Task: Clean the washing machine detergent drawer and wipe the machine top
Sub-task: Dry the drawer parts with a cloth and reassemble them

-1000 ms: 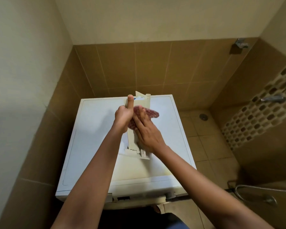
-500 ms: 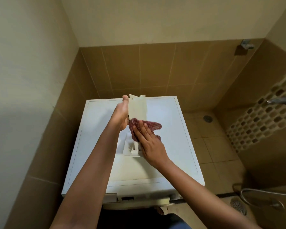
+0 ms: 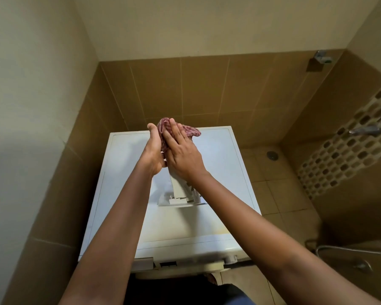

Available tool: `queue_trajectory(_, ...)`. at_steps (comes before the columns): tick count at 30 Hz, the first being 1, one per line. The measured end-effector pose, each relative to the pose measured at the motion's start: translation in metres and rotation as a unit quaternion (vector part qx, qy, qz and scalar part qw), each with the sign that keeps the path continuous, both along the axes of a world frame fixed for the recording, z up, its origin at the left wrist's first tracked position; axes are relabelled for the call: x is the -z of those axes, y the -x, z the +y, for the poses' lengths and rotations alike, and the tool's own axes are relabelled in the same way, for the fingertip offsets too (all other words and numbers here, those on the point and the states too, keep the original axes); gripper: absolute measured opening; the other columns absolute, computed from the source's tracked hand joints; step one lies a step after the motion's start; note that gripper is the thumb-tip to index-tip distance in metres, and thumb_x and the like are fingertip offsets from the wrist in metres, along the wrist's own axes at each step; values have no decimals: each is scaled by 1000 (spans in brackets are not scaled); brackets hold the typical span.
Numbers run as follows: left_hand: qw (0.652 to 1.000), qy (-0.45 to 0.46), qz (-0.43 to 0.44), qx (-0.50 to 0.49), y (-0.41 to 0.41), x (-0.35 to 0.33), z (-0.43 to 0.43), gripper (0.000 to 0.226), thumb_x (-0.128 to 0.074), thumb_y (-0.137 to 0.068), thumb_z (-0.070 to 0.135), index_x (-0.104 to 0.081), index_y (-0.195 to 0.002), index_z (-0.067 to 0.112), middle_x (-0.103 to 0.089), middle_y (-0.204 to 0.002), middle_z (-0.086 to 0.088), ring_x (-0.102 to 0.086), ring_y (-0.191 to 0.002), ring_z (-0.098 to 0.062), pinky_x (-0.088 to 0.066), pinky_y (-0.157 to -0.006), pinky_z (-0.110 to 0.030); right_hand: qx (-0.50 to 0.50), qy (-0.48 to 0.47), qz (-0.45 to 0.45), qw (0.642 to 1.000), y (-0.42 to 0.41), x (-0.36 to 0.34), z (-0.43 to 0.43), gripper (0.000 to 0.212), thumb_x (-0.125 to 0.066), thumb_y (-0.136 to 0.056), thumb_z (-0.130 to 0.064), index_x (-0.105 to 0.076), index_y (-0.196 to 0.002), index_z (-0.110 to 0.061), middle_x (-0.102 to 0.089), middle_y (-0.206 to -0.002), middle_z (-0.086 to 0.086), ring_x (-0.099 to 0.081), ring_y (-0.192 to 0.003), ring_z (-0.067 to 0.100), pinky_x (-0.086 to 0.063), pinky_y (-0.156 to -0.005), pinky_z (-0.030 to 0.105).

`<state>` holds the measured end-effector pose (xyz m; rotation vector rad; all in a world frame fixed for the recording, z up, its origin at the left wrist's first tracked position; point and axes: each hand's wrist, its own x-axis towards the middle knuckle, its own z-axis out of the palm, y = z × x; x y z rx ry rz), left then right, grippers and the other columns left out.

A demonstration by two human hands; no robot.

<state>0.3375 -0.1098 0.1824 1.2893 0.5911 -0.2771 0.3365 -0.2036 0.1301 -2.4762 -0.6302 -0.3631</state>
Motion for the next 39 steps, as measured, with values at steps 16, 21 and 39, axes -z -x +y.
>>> queue_trajectory(16,989,-145,22,2,-40,7,-7,68,-26,-100,54,-23,-150,7,-34,-153,-13,-40,-135,-32,-42,-104,-41,-9,67,-31,997,65,41,-39,45,-44,-93,-32,-50,-136,-20,-37,-151,8,-37,-138,29,-51,-93,40)
queue_trajectory(21,985,-163,51,12,-52,4,-6,70,-25,-99,57,-22,-151,11,-36,-152,-15,-40,-135,-40,-40,-102,-61,-62,137,-19,988,74,48,-49,66,-51,-83,-64,-54,-130,-17,-44,-142,16,-44,-127,39,-50,-86,51)
queue_trajectory(39,833,-481,-185,202,33,50,45,39,-43,-100,43,-64,-102,11,-69,-100,-5,-62,-95,-23,-50,-92,-43,-53,5,38,998,43,23,-28,20,-71,-76,-28,-55,-80,-17,-62,-95,-5,-46,-88,26,-46,-70,44)
